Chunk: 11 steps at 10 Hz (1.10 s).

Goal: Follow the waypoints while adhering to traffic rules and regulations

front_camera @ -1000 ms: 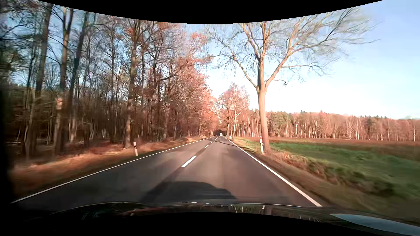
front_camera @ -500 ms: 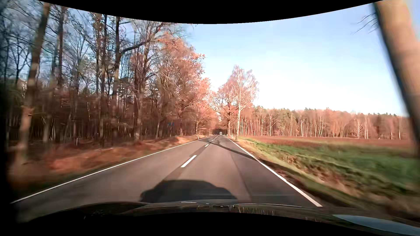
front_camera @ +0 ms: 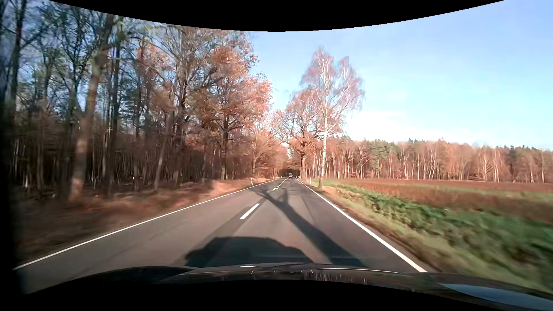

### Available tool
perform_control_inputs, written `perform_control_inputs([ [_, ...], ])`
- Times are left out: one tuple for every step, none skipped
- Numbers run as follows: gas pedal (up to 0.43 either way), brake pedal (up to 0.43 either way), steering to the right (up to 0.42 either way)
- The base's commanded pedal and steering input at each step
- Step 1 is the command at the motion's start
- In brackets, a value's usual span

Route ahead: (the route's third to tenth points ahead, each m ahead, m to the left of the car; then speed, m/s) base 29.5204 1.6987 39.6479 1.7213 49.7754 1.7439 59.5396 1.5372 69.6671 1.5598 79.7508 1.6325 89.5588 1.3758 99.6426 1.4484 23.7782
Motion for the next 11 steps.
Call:
perform_control_inputs([
  [0.197, 0.000, 0.000],
  [0.197, 0.000, 0.000],
  [0.197, 0.000, -0.001],
  [0.197, 0.000, -0.001],
  [0.197, 0.000, -0.001],
  [0.197, 0.000, -0.001],
  [0.197, 0.000, -0.001],
  [0.197, 0.000, -0.001],
  [0.197, 0.000, -0.001],
  [0.197, 0.000, -0.001],
  [0.197, 0.000, 0.000],
])
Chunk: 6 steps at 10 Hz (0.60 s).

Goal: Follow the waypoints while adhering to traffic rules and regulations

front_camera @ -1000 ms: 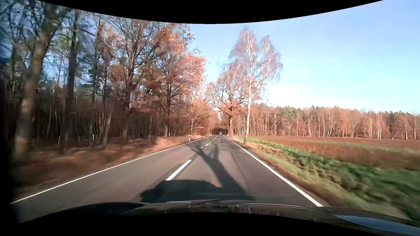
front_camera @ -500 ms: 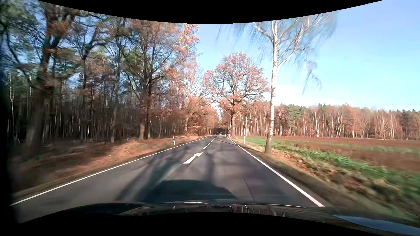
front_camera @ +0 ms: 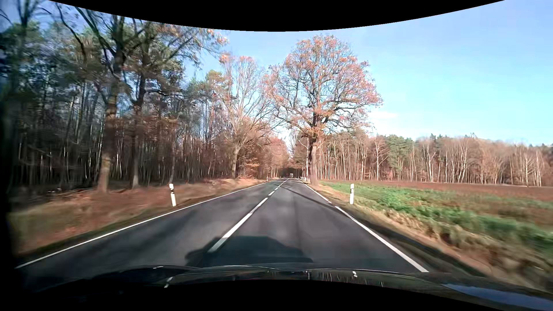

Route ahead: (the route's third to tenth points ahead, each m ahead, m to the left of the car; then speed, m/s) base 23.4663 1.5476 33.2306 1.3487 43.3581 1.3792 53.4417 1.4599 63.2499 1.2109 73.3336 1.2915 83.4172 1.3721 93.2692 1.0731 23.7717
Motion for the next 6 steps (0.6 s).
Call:
perform_control_inputs([
  [0.197, 0.000, 0.000],
  [0.197, 0.000, 0.000],
  [0.197, 0.000, 0.000],
  [0.197, 0.000, 0.000],
  [0.197, 0.000, 0.001],
  [0.197, 0.000, 0.001],
])
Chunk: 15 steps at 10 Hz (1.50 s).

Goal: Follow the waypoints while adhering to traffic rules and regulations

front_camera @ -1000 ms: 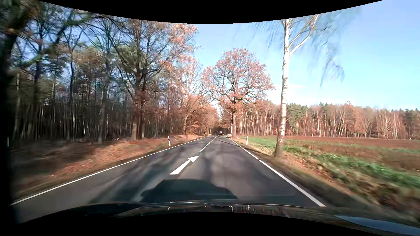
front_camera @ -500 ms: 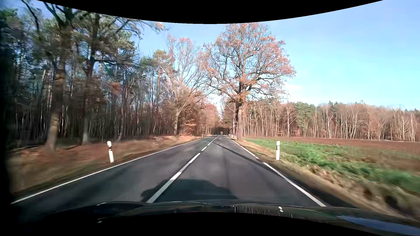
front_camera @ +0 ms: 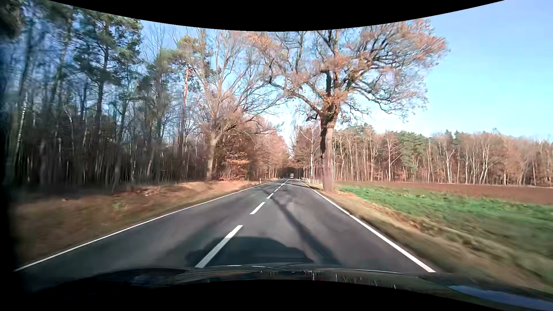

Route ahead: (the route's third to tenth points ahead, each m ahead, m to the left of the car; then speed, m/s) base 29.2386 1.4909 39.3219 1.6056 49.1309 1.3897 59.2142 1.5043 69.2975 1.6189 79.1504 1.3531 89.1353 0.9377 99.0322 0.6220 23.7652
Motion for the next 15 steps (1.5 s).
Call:
perform_control_inputs([
  [0.197, 0.000, 0.001],
  [0.197, 0.000, 0.001],
  [0.197, 0.000, 0.001],
  [0.197, 0.000, 0.001],
  [0.197, 0.000, 0.001],
  [0.197, 0.000, 0.001],
  [0.197, 0.000, 0.001],
  [0.197, 0.000, 0.001],
  [0.197, 0.000, 0.003],
  [0.197, 0.000, 0.003],
  [0.197, 0.000, 0.003],
  [0.197, 0.000, 0.003],
  [0.197, 0.000, 0.003],
  [0.197, 0.000, 0.003],
  [0.197, 0.000, 0.003],
])
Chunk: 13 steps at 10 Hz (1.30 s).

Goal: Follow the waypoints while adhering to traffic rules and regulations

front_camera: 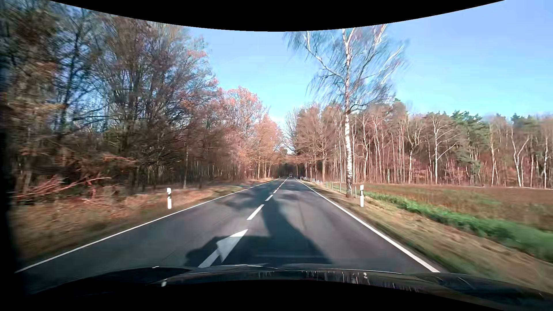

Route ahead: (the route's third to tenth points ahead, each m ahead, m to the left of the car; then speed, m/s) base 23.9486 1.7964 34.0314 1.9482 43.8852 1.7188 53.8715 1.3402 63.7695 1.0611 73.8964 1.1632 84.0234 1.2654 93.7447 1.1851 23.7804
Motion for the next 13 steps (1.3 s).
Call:
perform_control_inputs([
  [0.197, 0.000, 0.003],
  [0.197, 0.000, 0.003],
  [0.197, 0.000, 0.003],
  [0.197, 0.000, 0.003],
  [0.197, 0.000, 0.002],
  [0.197, 0.000, 0.002],
  [0.189, 0.000, 0.002],
  [0.189, 0.000, 0.000],
  [0.189, 0.000, -0.001],
  [0.177, 0.000, -0.001],
  [0.177, 0.000, -0.001],
  [0.169, 0.000, -0.001],
  [0.169, 0.000, -0.001],
])
